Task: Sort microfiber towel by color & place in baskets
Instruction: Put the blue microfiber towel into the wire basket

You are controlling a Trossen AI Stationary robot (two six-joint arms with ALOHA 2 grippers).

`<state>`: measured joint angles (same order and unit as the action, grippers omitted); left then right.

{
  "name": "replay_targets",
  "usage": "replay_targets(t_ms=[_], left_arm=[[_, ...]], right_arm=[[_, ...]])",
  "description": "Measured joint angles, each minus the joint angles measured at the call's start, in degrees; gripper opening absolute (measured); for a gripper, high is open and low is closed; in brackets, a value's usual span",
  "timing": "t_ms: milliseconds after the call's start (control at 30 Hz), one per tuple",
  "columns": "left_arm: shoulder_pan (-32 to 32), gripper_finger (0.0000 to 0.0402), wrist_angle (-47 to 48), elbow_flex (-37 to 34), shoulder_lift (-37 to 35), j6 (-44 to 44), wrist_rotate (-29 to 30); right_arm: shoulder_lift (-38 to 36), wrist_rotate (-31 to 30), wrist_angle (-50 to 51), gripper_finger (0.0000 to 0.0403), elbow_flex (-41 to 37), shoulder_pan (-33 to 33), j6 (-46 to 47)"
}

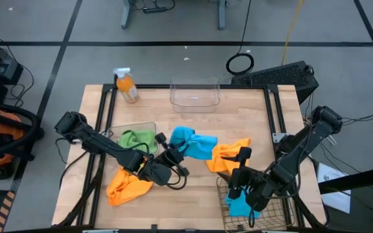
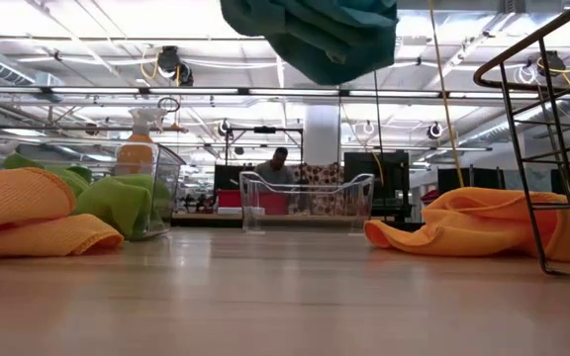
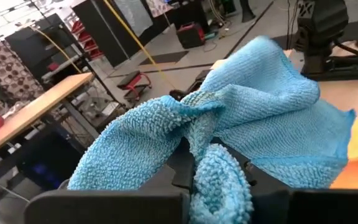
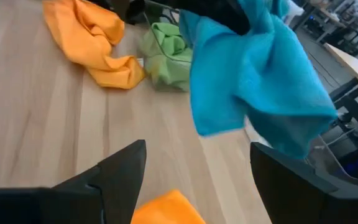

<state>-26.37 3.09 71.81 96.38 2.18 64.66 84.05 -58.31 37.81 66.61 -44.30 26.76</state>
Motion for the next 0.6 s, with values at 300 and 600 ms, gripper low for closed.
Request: replay_targets(t_ms=[300, 600], left_arm=[[-2.0, 0.0029, -7.5, 0.0, 0.0, -3.7, -3.7], [-2.5, 0.0032, -9.0, 0.0, 0.0, -4.4, -12.0]], right_arm=[[0.5, -1.8, -15.1, 0.0276, -3.9, 5.6, -8.8], [0.5, -1.3, -35.8, 0.0276, -6.0, 9.0, -25.7]])
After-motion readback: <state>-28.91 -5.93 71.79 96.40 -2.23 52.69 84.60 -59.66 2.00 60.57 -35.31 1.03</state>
